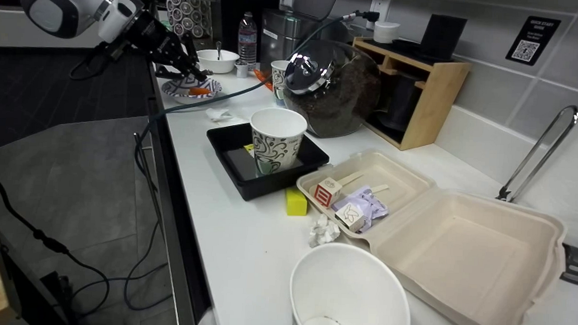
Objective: Put the silver spoon in the black and white bowl.
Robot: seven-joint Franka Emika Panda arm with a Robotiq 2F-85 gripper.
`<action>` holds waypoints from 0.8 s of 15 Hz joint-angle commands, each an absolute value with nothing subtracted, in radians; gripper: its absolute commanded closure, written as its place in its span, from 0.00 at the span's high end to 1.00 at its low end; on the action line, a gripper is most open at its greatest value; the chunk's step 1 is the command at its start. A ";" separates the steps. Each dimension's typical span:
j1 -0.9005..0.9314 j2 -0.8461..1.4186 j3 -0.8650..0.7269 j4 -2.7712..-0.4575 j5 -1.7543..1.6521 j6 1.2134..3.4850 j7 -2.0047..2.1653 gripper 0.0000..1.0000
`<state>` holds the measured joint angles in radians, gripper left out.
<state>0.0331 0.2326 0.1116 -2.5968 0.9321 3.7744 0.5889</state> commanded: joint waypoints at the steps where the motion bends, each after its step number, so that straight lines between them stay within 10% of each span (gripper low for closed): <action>1: 0.020 0.254 0.096 -2.569 0.922 3.731 0.583 0.01; 12: 0.085 0.330 0.074 -2.529 0.986 3.803 0.515 0.01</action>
